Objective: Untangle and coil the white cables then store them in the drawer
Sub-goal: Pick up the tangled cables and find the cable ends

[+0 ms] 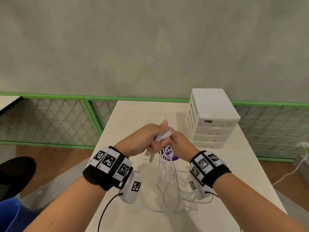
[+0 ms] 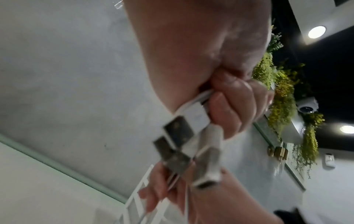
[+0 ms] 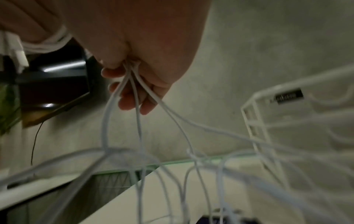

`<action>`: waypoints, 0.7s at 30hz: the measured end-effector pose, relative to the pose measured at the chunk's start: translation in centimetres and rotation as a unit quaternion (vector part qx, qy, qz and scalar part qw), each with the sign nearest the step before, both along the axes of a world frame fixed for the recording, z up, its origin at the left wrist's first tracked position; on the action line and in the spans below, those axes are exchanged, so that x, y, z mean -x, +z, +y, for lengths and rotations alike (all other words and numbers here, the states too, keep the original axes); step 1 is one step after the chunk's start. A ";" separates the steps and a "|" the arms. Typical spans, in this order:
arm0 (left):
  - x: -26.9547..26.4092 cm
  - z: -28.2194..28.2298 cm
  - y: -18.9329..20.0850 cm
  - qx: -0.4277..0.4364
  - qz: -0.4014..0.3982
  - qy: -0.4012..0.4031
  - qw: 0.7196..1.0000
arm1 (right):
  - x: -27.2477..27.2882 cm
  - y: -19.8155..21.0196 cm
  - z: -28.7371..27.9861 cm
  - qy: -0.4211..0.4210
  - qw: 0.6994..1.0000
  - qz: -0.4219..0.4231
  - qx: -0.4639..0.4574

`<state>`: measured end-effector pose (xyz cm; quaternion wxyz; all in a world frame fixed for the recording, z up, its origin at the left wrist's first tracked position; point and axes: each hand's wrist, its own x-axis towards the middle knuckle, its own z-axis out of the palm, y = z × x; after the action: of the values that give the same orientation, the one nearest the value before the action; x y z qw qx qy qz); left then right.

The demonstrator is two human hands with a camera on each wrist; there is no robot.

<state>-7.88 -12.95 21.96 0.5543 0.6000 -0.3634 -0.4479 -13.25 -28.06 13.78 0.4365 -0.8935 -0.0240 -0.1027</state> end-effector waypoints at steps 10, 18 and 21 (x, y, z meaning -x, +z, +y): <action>-1.8 -1.7 2.0 0.321 0.182 0.248 0.896 | 1.3 -2.3 1.5 0.018 0.994 0.098 0.042; -5.4 -0.4 -3.1 -0.108 -0.554 0.222 0.795 | 1.2 -1.0 1.9 0.029 0.998 0.042 0.047; -4.8 0.5 -4.2 -0.230 -0.437 0.084 0.866 | 0.8 -0.8 0.7 0.015 0.999 0.011 0.046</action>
<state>-3.08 -12.48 17.78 0.2208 0.8729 -0.4035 -0.1626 -14.08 -27.38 13.01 0.3968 -0.9132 -0.0368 -0.0852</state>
